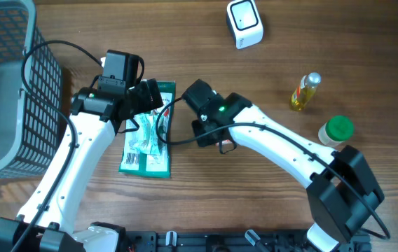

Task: Scan the item barcode
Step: 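Move the right gripper over the Kleenex pack and grasp it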

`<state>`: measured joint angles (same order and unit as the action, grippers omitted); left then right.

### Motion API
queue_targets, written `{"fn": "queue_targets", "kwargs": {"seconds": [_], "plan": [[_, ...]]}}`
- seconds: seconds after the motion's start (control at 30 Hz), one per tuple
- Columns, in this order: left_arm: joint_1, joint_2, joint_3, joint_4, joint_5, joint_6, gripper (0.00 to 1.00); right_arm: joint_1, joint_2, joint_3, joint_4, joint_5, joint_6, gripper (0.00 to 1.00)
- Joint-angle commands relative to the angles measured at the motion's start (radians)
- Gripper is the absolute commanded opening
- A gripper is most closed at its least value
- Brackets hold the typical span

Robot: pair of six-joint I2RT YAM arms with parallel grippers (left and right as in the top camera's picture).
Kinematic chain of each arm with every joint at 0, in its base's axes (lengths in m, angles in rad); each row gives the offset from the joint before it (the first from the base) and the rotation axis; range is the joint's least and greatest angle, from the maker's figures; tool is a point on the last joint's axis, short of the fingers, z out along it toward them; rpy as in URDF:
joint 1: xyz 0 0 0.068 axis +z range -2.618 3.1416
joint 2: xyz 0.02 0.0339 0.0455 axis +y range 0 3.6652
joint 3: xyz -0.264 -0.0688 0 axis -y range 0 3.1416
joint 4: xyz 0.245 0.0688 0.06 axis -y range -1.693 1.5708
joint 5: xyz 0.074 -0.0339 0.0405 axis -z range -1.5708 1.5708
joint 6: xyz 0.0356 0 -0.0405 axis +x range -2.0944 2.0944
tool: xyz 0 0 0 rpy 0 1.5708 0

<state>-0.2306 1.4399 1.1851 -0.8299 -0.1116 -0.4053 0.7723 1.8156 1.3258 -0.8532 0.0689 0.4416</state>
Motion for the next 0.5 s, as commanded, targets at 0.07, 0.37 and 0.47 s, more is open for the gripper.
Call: {"fn": "queue_targets", "kwargs": {"seconds": [0.07, 0.37, 0.47], "plan": [[0.004, -0.004, 0.014, 0.002, -0.013, 0.008, 1.00, 0.005, 0.045, -0.011, 0.025, 0.111, 0.058, 0.37], [0.004, -0.004, 0.014, 0.002, -0.013, 0.008, 1.00, 0.003, 0.138, -0.011, 0.050, 0.114, 0.059, 0.37], [0.004, -0.004, 0.014, 0.002, -0.013, 0.008, 1.00, 0.000, 0.156, -0.011, 0.048, 0.115, 0.058, 0.36]]}}
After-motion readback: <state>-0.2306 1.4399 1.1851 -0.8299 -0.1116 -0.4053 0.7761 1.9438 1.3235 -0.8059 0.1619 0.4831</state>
